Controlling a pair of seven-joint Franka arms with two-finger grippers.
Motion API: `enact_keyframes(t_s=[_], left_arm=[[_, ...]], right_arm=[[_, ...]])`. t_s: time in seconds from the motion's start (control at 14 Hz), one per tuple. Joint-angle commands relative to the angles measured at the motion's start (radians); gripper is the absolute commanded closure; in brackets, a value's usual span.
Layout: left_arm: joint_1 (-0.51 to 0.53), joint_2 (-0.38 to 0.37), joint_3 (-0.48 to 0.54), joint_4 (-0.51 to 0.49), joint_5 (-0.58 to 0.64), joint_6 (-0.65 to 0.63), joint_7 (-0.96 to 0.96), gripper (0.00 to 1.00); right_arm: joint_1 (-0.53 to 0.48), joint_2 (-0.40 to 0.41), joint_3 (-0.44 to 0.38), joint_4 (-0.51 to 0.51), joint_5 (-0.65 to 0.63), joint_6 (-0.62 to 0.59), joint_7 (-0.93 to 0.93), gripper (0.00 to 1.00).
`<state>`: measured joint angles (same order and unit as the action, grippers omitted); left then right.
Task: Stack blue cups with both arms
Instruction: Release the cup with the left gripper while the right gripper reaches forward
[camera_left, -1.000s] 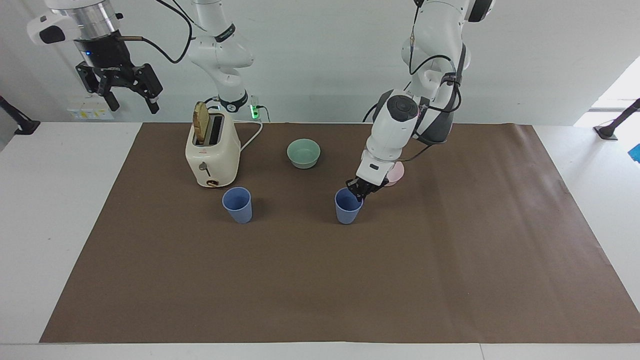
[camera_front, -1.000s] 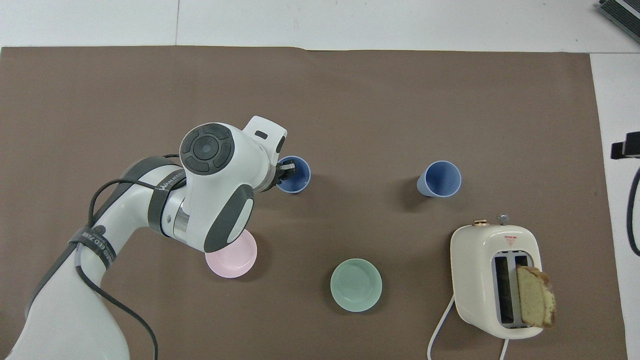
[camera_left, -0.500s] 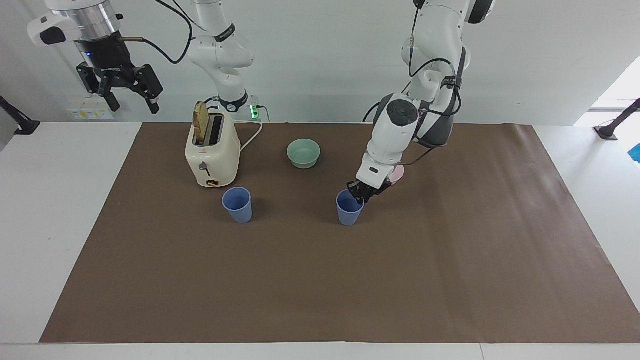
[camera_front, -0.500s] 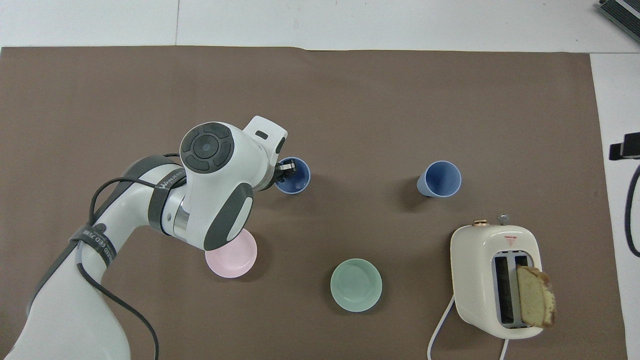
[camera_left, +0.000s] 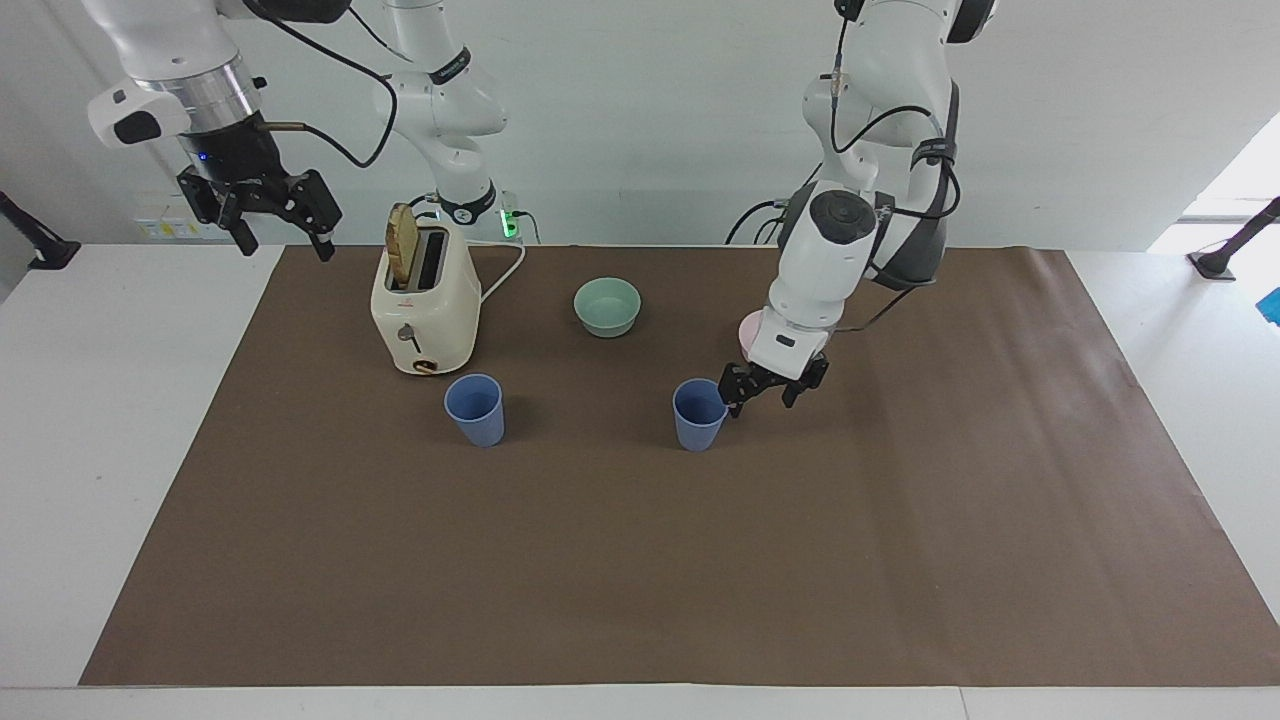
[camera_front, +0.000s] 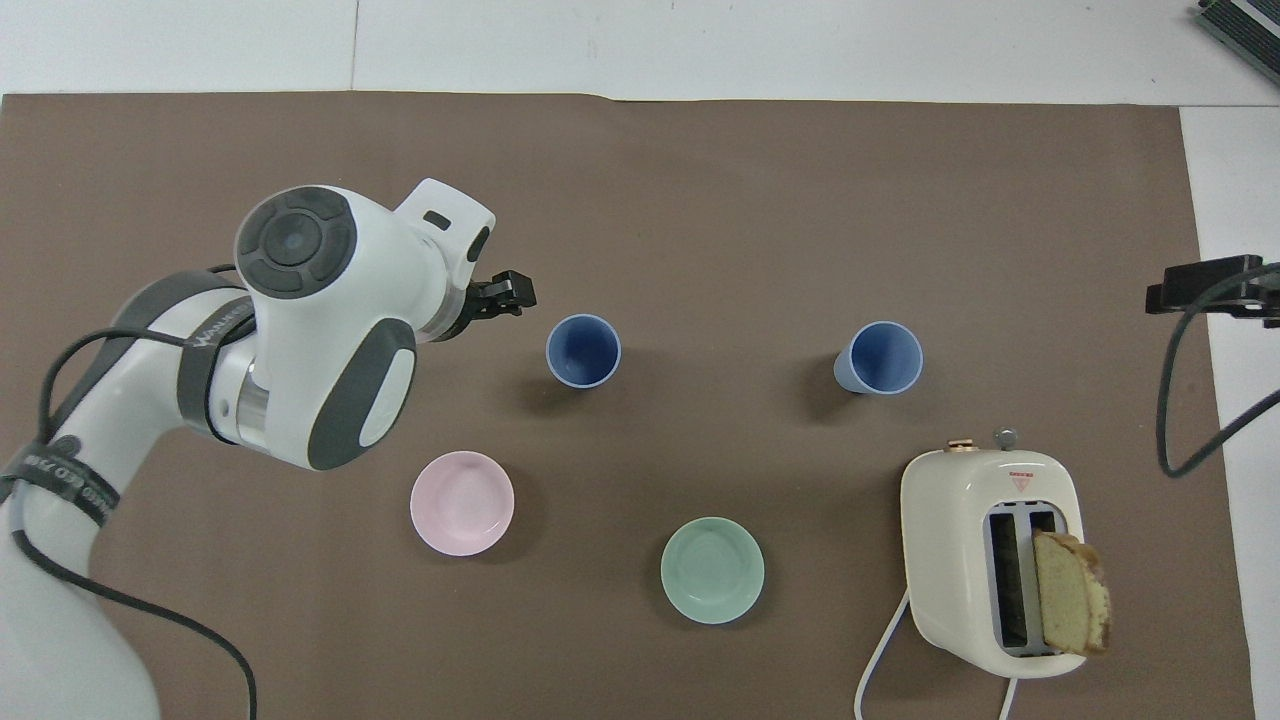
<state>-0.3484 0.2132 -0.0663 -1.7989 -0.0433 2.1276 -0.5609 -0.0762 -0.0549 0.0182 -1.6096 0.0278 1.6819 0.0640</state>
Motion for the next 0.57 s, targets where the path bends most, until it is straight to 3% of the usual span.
enact_keyframes(t_s=[0.0, 0.5], left_arm=[[0.081, -0.086, -0.004, -0.013, 0.019, -0.109, 0.128, 0.00], [0.238, -0.224, -0.003, -0.007, 0.019, -0.302, 0.467, 0.00]], right_arm=[[0.036, 0.016, 0.009, -0.036, 0.017, 0.056, 0.016, 0.00], [0.062, 0.078, 0.012, -0.180, 0.035, 0.188, 0.000, 0.00]])
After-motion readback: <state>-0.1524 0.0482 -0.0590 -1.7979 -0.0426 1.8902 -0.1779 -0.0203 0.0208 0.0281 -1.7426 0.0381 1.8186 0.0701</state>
